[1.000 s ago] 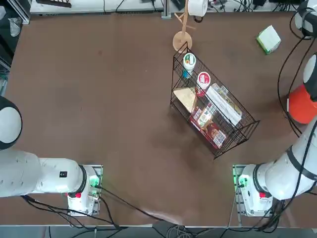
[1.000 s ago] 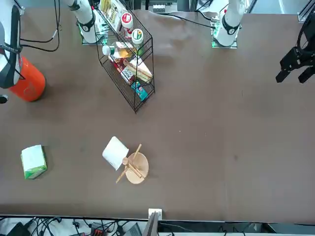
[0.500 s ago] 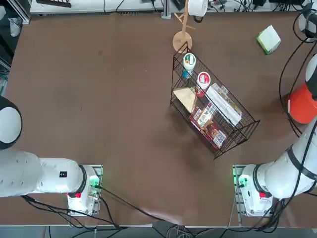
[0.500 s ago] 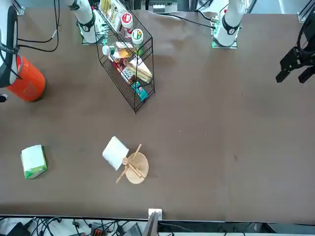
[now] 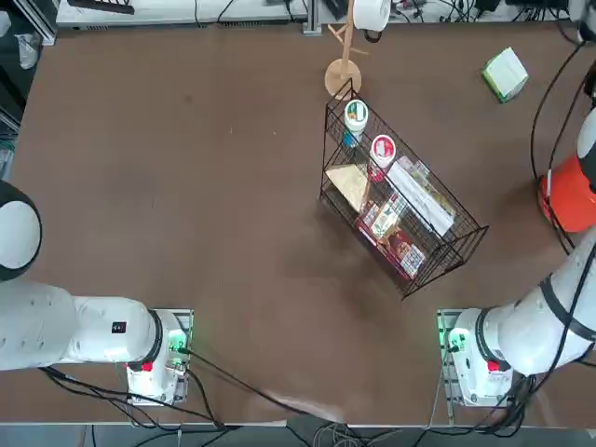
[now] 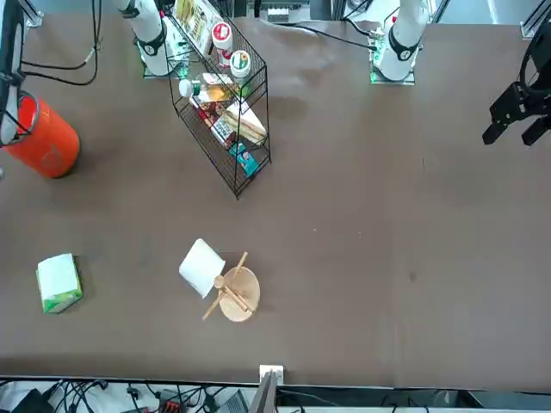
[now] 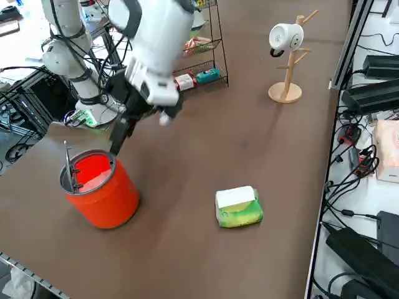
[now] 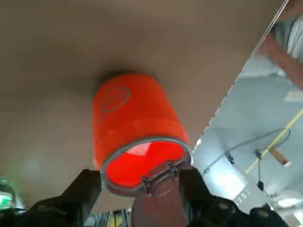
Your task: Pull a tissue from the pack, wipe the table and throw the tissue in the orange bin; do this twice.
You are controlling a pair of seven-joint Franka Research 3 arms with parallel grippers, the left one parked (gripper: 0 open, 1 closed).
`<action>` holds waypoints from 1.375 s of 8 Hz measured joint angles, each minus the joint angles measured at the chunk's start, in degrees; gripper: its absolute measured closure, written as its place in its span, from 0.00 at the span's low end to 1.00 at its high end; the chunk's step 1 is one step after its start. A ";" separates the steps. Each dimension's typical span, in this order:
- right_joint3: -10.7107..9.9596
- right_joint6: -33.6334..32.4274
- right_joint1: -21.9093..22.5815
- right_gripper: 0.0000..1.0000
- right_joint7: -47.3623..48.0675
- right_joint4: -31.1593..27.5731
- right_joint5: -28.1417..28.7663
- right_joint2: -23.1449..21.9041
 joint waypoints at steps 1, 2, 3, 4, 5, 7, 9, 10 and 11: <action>0.20 -1.09 1.65 0.00 0.00 3.53 4.09 -0.65; 0.25 -1.45 2.50 0.00 0.02 6.05 9.26 -0.83; 0.21 -1.49 2.59 0.00 0.06 7.97 14.94 -0.81; 0.08 -1.62 2.55 0.00 0.78 9.52 20.38 -0.82; -0.07 -2.57 2.51 0.00 1.73 10.86 25.01 -0.87; -0.21 -4.59 2.50 0.00 3.45 13.30 32.21 -1.51; 3.83 -5.20 1.50 0.00 11.23 14.00 33.08 -5.43; 8.47 -6.08 -0.23 0.00 15.11 13.87 31.25 -7.99; 13.97 -6.97 -2.61 0.00 18.76 13.14 28.25 -10.49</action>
